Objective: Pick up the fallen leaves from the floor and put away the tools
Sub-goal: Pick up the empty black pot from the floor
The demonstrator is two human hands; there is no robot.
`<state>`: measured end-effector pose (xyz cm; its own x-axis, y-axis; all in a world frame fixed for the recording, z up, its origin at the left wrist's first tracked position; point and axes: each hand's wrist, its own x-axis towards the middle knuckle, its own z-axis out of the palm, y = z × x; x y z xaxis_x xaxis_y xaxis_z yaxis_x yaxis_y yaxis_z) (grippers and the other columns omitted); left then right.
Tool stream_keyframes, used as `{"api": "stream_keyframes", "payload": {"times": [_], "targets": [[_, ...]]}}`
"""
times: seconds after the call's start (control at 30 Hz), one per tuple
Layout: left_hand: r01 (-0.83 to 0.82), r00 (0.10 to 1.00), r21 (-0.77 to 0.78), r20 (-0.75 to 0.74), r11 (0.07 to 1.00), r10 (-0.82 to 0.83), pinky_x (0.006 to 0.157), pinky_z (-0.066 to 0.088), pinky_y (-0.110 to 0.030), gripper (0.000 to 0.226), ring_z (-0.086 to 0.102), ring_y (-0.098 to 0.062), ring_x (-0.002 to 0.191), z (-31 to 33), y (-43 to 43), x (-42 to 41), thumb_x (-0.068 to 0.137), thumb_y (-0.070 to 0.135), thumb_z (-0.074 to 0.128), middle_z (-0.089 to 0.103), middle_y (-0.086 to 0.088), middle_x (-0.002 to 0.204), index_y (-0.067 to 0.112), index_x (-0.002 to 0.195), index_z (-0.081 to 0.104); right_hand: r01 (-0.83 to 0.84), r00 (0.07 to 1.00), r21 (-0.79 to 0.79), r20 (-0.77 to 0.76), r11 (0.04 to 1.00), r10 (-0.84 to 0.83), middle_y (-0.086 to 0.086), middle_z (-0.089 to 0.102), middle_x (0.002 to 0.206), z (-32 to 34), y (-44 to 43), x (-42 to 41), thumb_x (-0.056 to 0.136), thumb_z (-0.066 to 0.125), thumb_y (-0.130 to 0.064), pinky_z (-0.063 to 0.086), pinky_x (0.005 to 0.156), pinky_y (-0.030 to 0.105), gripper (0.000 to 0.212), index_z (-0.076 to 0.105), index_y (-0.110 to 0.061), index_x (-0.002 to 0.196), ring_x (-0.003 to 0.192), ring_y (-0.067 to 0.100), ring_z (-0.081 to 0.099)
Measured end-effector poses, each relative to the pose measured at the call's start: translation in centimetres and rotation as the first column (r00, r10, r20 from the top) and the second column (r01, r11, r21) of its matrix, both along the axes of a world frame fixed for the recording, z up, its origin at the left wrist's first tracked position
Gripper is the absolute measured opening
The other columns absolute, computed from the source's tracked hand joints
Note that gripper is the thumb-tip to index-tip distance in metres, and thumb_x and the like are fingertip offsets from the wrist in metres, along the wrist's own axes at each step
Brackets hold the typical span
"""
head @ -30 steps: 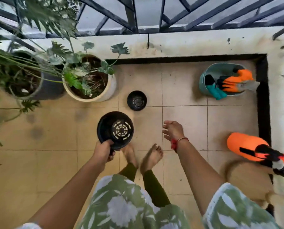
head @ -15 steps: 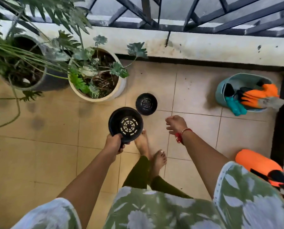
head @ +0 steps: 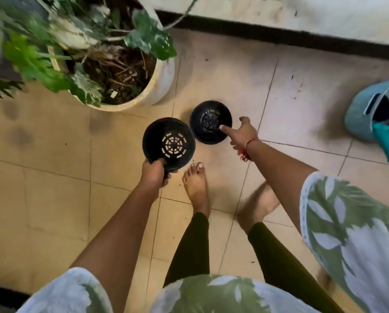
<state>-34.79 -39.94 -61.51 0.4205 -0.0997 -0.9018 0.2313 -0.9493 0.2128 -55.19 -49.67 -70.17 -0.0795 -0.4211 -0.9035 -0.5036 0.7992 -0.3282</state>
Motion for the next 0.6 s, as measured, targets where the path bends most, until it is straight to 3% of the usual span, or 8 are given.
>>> {"api": "stream_keyframes", "payload": {"times": [0.17,0.23,0.33,0.47,0.6], "targets": [[-0.077,0.997,-0.016,0.0,0.997,0.077,0.039,0.033,-0.017,0.031,0.045,-0.007,0.042,-2.5,-0.3,-1.0,0.093,0.009,0.044,0.064,-0.007,0.067,0.006,0.123,0.05,-0.217,0.973,-0.079,-0.092,0.973,0.209,0.021,0.058,0.118,-2.2,-1.1,1.4,0.087,0.053,-0.01,0.051,0.089,0.043,0.046,0.041,-0.005,0.131,0.107,0.04,0.057],[-0.079,0.997,-0.011,-0.006,0.997,0.079,0.039,0.033,-0.017,0.03,0.045,-0.007,0.043,-2.6,-0.9,-1.7,0.092,0.008,0.044,0.064,-0.007,0.067,0.007,0.122,0.051,-0.203,0.974,-0.107,-0.122,0.973,0.19,0.021,0.058,0.118,-1.6,-1.4,0.7,0.087,0.049,-0.005,0.051,0.088,0.042,0.04,0.046,-0.003,0.127,0.107,0.039,0.056],[-0.064,0.998,0.004,-0.03,0.998,0.064,0.037,0.032,-0.017,0.032,0.044,-0.007,0.042,-2.4,-2.7,-3.0,0.091,0.007,0.043,0.064,-0.008,0.066,0.006,0.122,0.051,0.087,0.994,-0.1,-0.06,0.991,-0.093,0.016,0.055,0.116,-0.3,-2.0,-1.9,0.089,0.045,-0.002,0.057,0.076,0.045,0.036,0.046,-0.005,0.125,0.094,0.033,0.057],[-0.012,0.994,0.016,-0.106,1.0,0.014,0.037,0.031,-0.015,0.028,0.043,-0.007,0.045,-2.5,-7.0,-5.4,0.092,0.009,0.042,0.065,-0.005,0.062,0.006,0.115,0.056,0.494,0.869,-0.06,0.012,0.867,-0.494,0.01,0.046,0.112,1.7,-4.6,-6.9,0.091,0.044,0.003,0.059,0.06,0.038,0.027,0.042,-0.012,0.113,0.089,0.033,0.057],[-0.047,0.977,0.009,-0.206,0.999,0.048,0.035,0.03,-0.011,0.022,0.043,-0.004,0.039,-4.1,-11.9,-7.5,0.093,0.011,0.038,0.064,0.001,0.053,0.009,0.101,0.058,0.524,0.848,-0.121,-0.018,0.843,-0.53,0.011,0.049,0.112,1.6,-7.1,-10.6,0.091,0.042,0.003,0.059,0.056,0.035,0.027,0.044,-0.011,0.114,0.072,0.027,0.063]]}}
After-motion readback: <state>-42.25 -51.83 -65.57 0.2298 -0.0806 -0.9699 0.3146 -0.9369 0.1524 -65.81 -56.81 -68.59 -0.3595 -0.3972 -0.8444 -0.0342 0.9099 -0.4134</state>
